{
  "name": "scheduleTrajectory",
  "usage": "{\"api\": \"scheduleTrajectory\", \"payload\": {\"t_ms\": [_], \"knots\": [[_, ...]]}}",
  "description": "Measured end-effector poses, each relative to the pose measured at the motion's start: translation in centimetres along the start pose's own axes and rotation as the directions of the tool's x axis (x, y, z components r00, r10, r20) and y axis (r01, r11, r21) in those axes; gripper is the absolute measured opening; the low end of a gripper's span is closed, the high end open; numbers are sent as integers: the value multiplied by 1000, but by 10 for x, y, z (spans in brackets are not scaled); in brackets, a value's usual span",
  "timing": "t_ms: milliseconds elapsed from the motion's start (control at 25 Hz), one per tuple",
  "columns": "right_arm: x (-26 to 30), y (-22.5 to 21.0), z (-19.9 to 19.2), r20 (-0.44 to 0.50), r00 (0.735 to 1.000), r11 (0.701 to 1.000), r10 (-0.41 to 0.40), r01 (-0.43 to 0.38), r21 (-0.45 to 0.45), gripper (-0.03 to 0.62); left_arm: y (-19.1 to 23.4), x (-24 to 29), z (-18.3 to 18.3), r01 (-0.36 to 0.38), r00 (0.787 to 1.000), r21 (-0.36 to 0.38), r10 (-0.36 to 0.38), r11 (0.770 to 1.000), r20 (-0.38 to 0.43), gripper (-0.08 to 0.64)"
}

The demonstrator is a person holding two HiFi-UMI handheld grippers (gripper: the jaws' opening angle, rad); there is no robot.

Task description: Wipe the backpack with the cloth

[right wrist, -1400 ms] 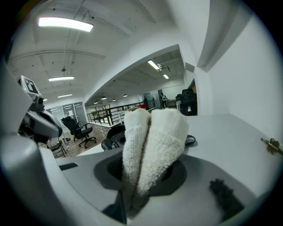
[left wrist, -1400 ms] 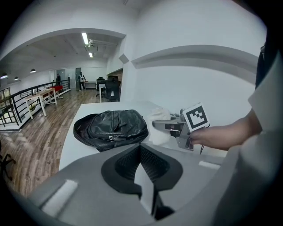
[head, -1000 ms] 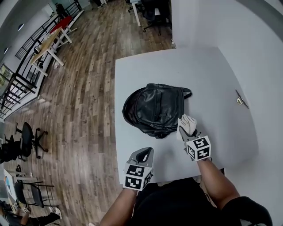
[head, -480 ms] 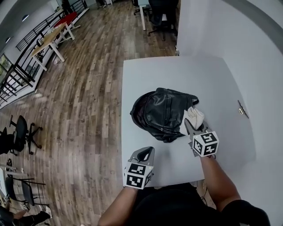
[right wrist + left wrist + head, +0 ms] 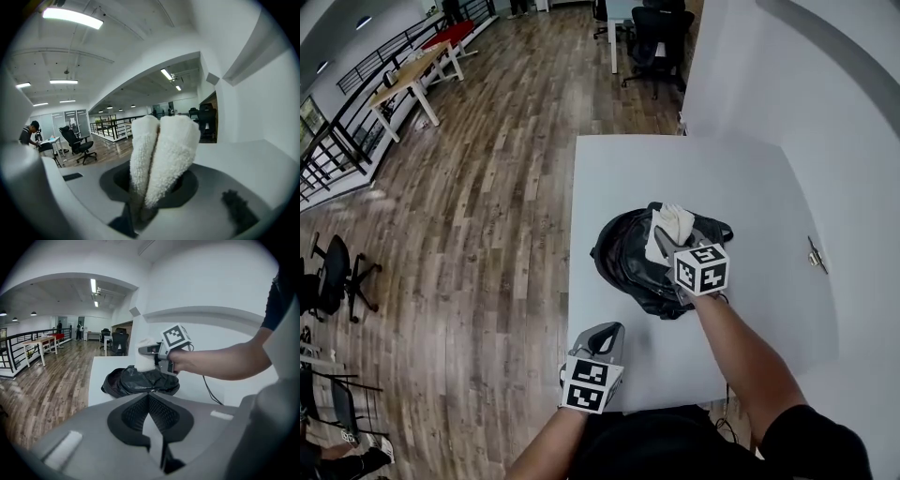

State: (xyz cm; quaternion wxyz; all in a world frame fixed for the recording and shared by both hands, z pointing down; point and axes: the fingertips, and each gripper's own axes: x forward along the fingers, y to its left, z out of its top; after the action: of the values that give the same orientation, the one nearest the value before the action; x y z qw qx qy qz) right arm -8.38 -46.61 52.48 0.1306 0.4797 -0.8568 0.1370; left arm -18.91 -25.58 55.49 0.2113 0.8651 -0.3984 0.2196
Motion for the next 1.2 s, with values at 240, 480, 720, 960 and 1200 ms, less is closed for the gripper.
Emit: {"api": "scheduleTrajectory", "payload": {"t_ms": [240,480,720,960,1200], "knots": [[76,2,-6,-43,999,1000,-11,13,28,98,30,-11,-12,-44,999,-48,43,998,-7,8],[124,14,-2,-64,998,1000,13,-12,15,98,49,-18,-31,-76,997,-97,74,992,-33,8],[145,9,-3,-79,997,1000,16,-16,3,98,51,-17,-39,-89,996,-135,84,987,-40,8],[138,-12,-10,-85,996,1000,-11,12,9,98,42,-7,-47,-72,996,-133,64,989,-58,8],[120,-34,-13,-76,997,999,-35,37,28,98,36,5,-36,-55,998,-117,50,992,-50,8]]}}
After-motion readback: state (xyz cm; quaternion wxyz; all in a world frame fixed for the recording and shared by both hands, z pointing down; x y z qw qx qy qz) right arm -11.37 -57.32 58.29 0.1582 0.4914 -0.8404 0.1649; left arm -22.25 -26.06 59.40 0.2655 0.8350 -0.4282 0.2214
